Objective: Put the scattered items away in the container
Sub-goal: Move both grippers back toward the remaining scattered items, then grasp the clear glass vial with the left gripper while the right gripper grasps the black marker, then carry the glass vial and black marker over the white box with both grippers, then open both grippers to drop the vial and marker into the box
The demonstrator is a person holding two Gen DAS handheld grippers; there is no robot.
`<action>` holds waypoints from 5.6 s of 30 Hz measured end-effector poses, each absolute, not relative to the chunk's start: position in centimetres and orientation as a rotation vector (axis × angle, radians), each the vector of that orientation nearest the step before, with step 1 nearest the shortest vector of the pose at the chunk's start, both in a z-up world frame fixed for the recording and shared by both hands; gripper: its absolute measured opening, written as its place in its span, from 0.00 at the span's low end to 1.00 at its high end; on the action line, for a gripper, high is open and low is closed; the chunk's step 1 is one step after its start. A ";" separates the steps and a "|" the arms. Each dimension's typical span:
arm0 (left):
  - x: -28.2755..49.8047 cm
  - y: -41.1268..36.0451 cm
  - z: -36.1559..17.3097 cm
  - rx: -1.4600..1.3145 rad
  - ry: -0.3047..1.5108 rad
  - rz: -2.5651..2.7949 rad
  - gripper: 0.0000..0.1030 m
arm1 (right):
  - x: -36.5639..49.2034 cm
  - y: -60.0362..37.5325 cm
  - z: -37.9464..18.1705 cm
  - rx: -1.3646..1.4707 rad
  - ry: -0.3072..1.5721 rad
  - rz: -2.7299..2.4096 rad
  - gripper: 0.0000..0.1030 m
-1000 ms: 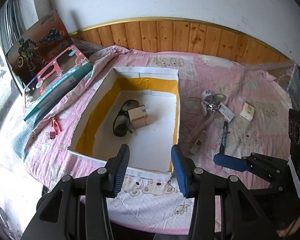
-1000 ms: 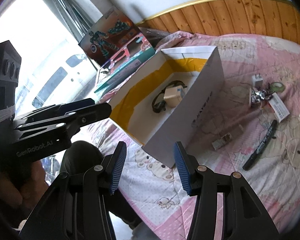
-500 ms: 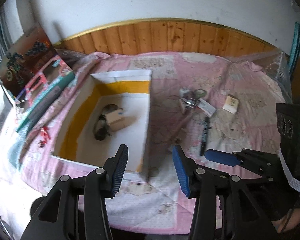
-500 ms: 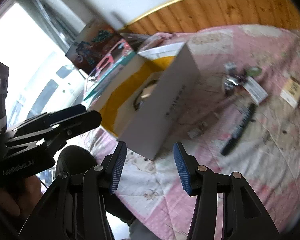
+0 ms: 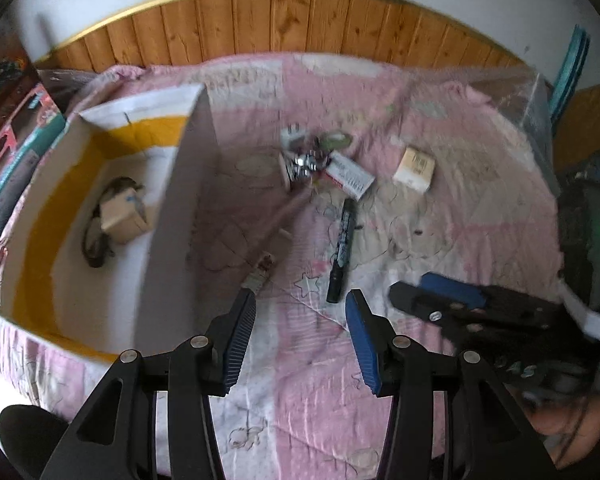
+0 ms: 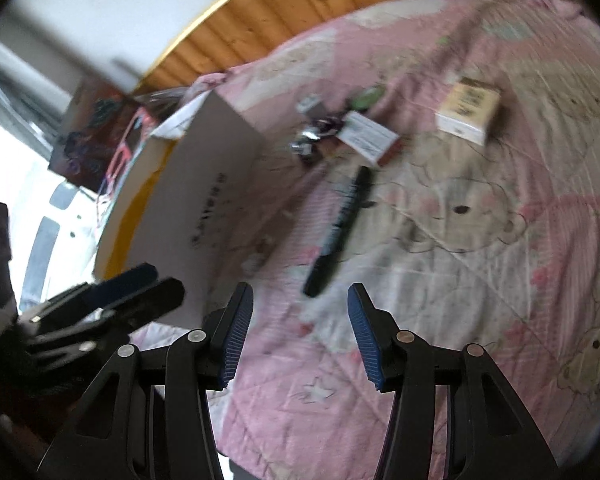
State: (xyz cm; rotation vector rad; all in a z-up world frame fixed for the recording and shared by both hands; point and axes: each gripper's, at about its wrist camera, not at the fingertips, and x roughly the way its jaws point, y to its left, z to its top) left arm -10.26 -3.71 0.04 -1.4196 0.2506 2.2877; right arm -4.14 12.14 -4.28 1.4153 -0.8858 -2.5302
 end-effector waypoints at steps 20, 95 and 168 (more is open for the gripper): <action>-18.9 -2.8 -11.5 -1.508 0.284 2.244 0.47 | -14.3 10.1 -10.7 1.626 -0.605 -2.542 0.39; -7.2 -15.4 6.3 -1.203 -0.075 2.432 0.19 | -1.9 0.3 2.3 1.225 -0.578 -2.508 0.13; -19.5 -23.5 -0.8 -1.462 -0.370 2.311 0.35 | -29.4 -7.1 1.3 1.522 -0.100 -2.523 0.26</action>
